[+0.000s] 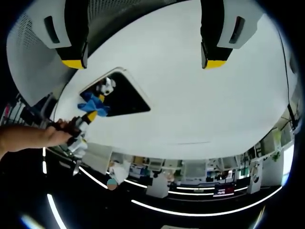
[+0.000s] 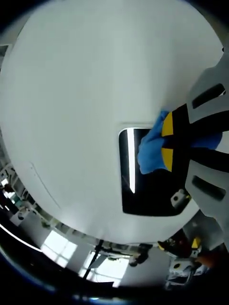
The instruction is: Wipe the mirror surface with the cleaning cloth until all visible marks leave the cleaned area.
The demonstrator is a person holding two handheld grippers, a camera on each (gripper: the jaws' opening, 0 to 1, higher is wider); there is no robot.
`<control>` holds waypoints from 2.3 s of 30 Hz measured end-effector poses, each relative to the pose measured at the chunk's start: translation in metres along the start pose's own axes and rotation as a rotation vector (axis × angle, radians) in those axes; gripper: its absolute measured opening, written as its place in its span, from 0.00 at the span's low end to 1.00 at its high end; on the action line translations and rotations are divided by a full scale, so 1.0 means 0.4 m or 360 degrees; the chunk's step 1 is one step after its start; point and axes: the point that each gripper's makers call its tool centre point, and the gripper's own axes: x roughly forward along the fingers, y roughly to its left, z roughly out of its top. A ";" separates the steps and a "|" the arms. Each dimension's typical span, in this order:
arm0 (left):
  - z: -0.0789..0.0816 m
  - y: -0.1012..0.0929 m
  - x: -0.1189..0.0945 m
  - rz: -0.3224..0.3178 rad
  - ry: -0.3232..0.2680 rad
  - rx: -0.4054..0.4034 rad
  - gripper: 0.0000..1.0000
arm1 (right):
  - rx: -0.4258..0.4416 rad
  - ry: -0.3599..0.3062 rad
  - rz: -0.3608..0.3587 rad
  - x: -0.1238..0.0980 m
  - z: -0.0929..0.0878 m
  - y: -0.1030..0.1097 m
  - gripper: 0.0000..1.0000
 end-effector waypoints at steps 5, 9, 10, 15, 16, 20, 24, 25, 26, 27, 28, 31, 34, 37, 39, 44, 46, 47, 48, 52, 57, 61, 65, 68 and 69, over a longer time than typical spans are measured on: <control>0.001 0.001 -0.001 0.0005 -0.0006 -0.0004 0.99 | -0.0024 -0.0047 -0.0035 -0.002 -0.007 0.005 0.01; 0.004 -0.002 -0.001 0.0005 -0.0012 0.0000 0.99 | -0.0014 -0.0056 -0.0035 -0.006 -0.013 0.004 0.01; 0.004 -0.001 -0.001 0.0005 -0.0012 -0.0001 0.99 | -0.0007 -0.0058 -0.0030 -0.006 -0.016 0.004 0.01; 0.006 0.001 -0.004 0.0017 -0.0025 -0.0010 0.99 | 0.0012 -0.0070 -0.0016 -0.010 -0.027 0.006 0.01; 0.006 0.002 -0.004 0.0018 -0.0027 -0.0012 0.99 | 0.0016 -0.0071 -0.0010 -0.012 -0.031 0.008 0.01; 0.004 0.003 -0.004 0.0018 -0.0019 -0.0007 0.99 | 0.0016 -0.0066 -0.0001 -0.015 -0.042 0.013 0.01; 0.003 -0.003 -0.002 -0.0002 -0.0013 0.0000 0.99 | 0.0012 -0.0062 0.0004 -0.015 -0.053 0.015 0.01; 0.003 -0.004 0.000 -0.0007 -0.0013 0.0003 0.99 | 0.0013 -0.0062 0.0005 -0.016 -0.055 0.015 0.01; 0.003 -0.005 0.000 -0.0009 -0.0011 0.0005 0.99 | 0.0012 -0.0063 0.0005 -0.017 -0.057 0.016 0.01; 0.003 -0.005 0.000 -0.0011 -0.0011 0.0006 0.99 | 0.0012 -0.0064 0.0006 -0.018 -0.059 0.017 0.01; 0.002 -0.006 0.000 -0.0011 -0.0010 0.0007 0.99 | 0.0017 -0.0064 0.0008 -0.019 -0.063 0.017 0.01; 0.003 -0.004 -0.001 -0.0004 -0.0013 0.0001 0.99 | 0.0021 -0.0063 0.0012 -0.020 -0.071 0.018 0.01; 0.003 -0.005 0.000 -0.0010 -0.0008 0.0003 0.99 | 0.0005 -0.0054 0.0011 -0.022 -0.081 0.022 0.01; 0.004 -0.005 0.000 -0.0016 -0.0012 0.0001 0.99 | -0.0010 -0.0033 0.0005 -0.023 -0.087 0.024 0.01; 0.003 -0.006 0.001 -0.0017 -0.0008 0.0007 0.99 | -0.0005 -0.0030 0.0003 -0.022 -0.089 0.022 0.01; 0.004 -0.006 0.000 -0.0014 -0.0011 0.0003 0.99 | 0.0013 -0.0004 0.0003 -0.023 -0.099 0.021 0.01; 0.005 -0.007 0.000 -0.0014 -0.0016 -0.0007 0.99 | 0.0021 -0.0004 0.0009 -0.025 -0.106 0.021 0.01; 0.005 -0.007 0.000 -0.0014 -0.0016 -0.0004 0.99 | 0.0032 0.0006 0.0013 -0.027 -0.112 0.022 0.01; 0.005 -0.007 0.001 -0.0015 -0.0015 -0.0002 0.99 | 0.0034 0.0010 0.0016 -0.029 -0.116 0.022 0.01; 0.005 -0.008 0.001 -0.0018 -0.0012 0.0001 0.99 | 0.0049 0.0011 0.0029 -0.031 -0.124 0.022 0.01; 0.003 -0.009 0.001 -0.0025 -0.0004 0.0005 0.96 | 0.0050 0.0013 0.0016 -0.029 -0.123 0.023 0.01; 0.006 -0.010 -0.001 -0.0023 -0.0017 0.0004 0.97 | 0.0044 0.0022 0.0010 -0.033 -0.135 0.030 0.01; 0.009 -0.015 0.000 -0.0042 -0.0024 0.0003 0.99 | 0.0076 0.0019 0.0020 -0.034 -0.137 0.030 0.01; 0.013 -0.019 0.000 -0.0060 -0.0039 -0.0024 0.99 | 0.0086 0.0028 0.0020 -0.035 -0.140 0.030 0.01; 0.015 -0.018 -0.001 -0.0056 -0.0048 -0.0030 0.99 | 0.0093 0.0029 0.0022 -0.035 -0.142 0.029 0.01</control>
